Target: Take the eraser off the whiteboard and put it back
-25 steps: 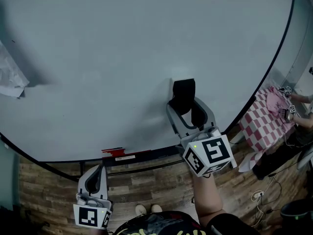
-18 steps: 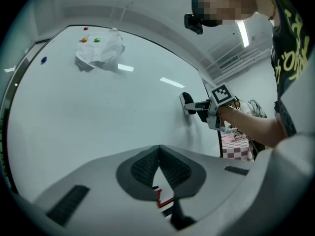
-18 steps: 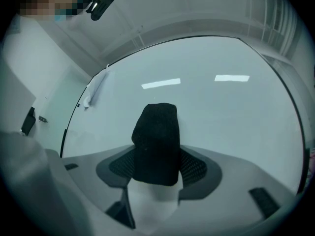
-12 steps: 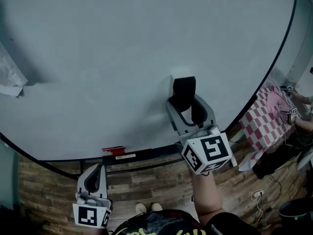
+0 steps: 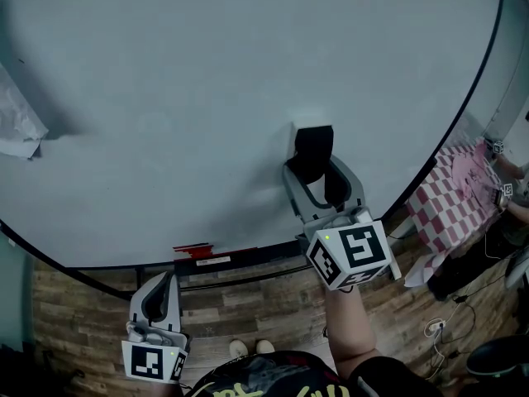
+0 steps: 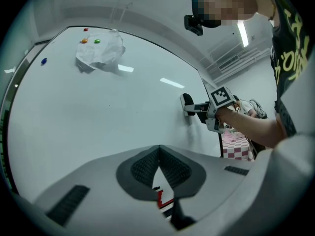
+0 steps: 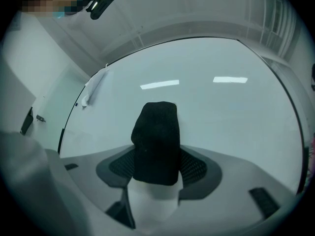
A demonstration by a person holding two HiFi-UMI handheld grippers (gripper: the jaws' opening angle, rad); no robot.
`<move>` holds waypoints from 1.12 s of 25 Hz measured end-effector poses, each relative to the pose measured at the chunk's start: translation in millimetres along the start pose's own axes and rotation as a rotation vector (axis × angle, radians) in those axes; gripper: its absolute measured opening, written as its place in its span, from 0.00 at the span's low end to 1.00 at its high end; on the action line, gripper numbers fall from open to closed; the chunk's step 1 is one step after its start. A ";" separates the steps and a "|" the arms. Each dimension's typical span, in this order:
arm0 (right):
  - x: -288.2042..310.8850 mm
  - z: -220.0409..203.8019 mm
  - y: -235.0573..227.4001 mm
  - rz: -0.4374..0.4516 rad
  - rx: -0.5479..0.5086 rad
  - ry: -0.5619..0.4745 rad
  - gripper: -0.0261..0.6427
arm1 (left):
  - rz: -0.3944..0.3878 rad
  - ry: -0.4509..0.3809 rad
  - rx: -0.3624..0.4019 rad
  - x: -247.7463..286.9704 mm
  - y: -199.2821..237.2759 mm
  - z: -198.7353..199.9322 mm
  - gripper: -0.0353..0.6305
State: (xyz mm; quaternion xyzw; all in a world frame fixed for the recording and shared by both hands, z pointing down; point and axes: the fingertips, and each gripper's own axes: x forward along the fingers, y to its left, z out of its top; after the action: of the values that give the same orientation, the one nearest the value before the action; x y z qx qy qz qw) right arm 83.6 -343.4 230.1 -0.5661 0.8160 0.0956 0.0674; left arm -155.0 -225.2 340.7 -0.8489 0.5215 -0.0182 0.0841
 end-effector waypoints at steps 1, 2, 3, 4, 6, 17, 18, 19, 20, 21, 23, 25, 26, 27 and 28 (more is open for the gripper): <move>0.1 -0.1 0.0 -0.002 0.002 -0.002 0.41 | -0.001 0.005 0.000 -0.2 0.0 -0.2 0.06; 0.2 -0.2 0.1 -0.003 0.005 -0.004 0.41 | 0.000 0.010 -0.006 -0.5 -0.1 -0.5 0.06; 0.3 -0.2 0.6 -0.001 0.010 -0.007 0.41 | 0.003 0.017 -0.019 -0.9 -0.5 -1.1 0.06; 0.4 0.2 1.5 0.005 0.013 -0.012 0.41 | 0.007 0.026 -0.037 -1.3 -1.1 -1.9 0.06; 0.1 1.3 3.1 0.018 0.022 -0.021 0.41 | 0.008 0.024 -0.037 -1.6 -1.0 -0.9 0.06; -14.3 7.3 6.8 0.028 0.034 -0.051 0.42 | 0.010 0.012 -0.023 -4.7 -1.6 0.3 0.06; -16.9 8.0 7.3 0.029 0.034 -0.054 0.42 | 0.008 0.011 -0.023 -4.8 -2.0 0.7 0.06; -19.5 9.1 7.8 0.029 0.035 -0.057 0.42 | 0.005 0.007 -0.017 -4.6 -2.1 1.7 0.06; -22.2 10.3 8.4 0.031 0.037 -0.060 0.42 | 0.001 0.002 -0.008 -4.4 -2.2 2.9 0.06; -24.9 11.3 9.1 0.034 0.039 -0.062 0.42 | -0.002 0.000 -0.005 -4.2 -2.3 3.6 0.06; -30.1 12.8 10.3 0.038 0.043 -0.066 0.42 | -0.005 -0.004 -0.006 -4.0 -3.0 4.2 0.06; -35.5 14.2 11.5 0.042 0.047 -0.070 0.42 | -0.010 -0.009 -0.005 -3.4 -4.7 4.7 0.06; -38.2 15.1 12.3 0.045 0.050 -0.072 0.42 | -0.013 -0.008 -0.005 -3.0 -5.6 4.4 0.06; -40.7 15.9 13.5 0.049 0.052 -0.074 0.42 | -0.015 -0.004 -0.010 -2.7 -6.6 3.6 0.06; -43.0 16.7 15.3 0.054 0.054 -0.076 0.42 | -0.017 0.001 -0.019 -2.2 -7.6 2.8 0.06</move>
State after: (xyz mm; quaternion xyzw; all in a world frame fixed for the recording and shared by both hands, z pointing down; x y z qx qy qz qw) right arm 84.3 -295.1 224.4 -0.5378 0.8301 0.0967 0.1112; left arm -149.0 -219.5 339.3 -0.8540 0.5145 -0.0146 0.0753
